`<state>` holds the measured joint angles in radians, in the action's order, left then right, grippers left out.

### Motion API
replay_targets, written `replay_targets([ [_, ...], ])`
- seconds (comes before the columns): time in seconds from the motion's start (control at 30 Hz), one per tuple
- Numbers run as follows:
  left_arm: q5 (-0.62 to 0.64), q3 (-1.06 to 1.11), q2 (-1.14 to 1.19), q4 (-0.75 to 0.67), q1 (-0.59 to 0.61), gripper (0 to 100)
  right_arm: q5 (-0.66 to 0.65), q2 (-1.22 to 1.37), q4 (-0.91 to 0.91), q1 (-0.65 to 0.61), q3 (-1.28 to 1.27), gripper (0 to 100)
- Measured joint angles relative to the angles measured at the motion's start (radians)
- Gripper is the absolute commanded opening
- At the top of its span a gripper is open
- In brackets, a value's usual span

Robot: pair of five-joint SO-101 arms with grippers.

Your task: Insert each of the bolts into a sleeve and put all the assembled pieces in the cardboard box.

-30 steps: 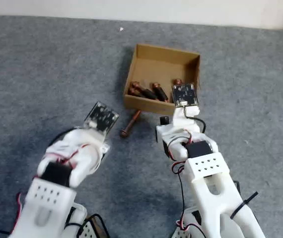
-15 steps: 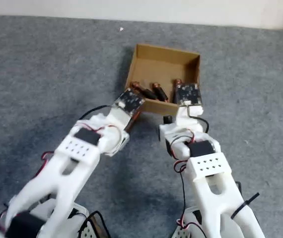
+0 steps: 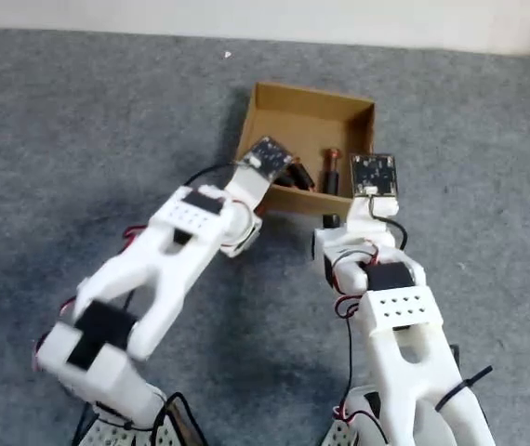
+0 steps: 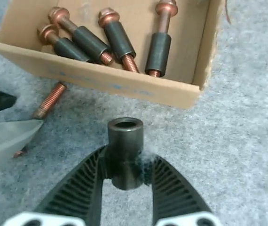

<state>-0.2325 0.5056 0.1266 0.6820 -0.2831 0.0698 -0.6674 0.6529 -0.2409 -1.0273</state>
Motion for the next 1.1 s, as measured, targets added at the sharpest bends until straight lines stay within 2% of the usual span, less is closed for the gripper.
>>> replay_targets([
  [0.2,0.000,-0.144,0.160,0.000,-0.005,0,0.000,0.000,0.000,0.000,0.000,0.5],
  [0.43,-0.002,-0.160,0.178,0.005,-0.012,1,0.000,0.000,0.000,0.000,0.000,0.5],
  [0.6,-0.002,-0.181,0.173,0.110,-0.011,1,0.000,0.000,0.000,0.000,0.000,0.5],
  [0.77,-0.002,-0.137,0.046,0.230,-0.009,1,0.000,0.000,0.000,0.000,0.000,0.5],
  [0.93,-0.003,0.018,-0.189,0.253,0.017,1,0.000,0.000,0.000,0.000,0.000,0.5],
  [1.0,-0.055,0.080,-0.279,0.269,0.044,1,0.000,0.000,0.000,0.000,0.000,0.5],
  [1.1,-0.264,0.169,-0.381,0.321,0.049,1,0.000,0.000,0.000,0.000,0.000,0.5],
])
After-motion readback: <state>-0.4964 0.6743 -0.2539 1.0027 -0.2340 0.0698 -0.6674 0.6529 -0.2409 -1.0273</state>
